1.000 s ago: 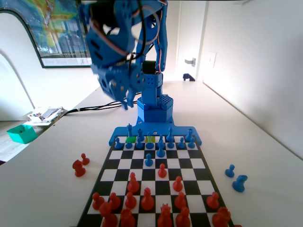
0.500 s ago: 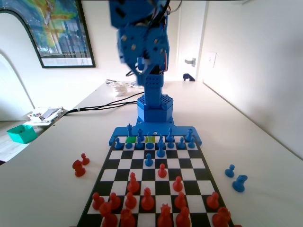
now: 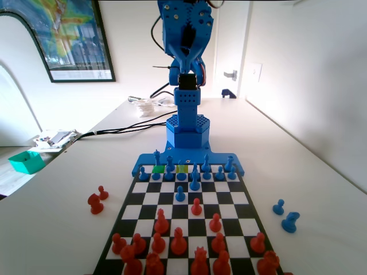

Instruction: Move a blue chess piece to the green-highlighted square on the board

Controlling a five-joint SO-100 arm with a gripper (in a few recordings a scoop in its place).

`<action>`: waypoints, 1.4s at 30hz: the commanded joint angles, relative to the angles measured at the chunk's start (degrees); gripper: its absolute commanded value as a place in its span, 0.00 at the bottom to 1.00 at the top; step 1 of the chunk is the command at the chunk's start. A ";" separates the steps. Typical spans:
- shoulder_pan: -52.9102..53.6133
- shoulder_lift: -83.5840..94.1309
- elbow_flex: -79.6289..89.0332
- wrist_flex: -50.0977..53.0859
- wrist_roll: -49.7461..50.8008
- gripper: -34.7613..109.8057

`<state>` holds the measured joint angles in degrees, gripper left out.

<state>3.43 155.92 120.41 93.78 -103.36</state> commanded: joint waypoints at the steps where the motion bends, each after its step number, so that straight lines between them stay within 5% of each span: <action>1: -0.09 4.75 0.79 0.79 0.53 0.25; 15: -2.46 19.07 4.48 -3.69 2.29 0.25; 42: -1.76 19.16 4.48 -3.69 2.37 0.25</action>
<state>1.05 174.90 124.72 90.97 -100.20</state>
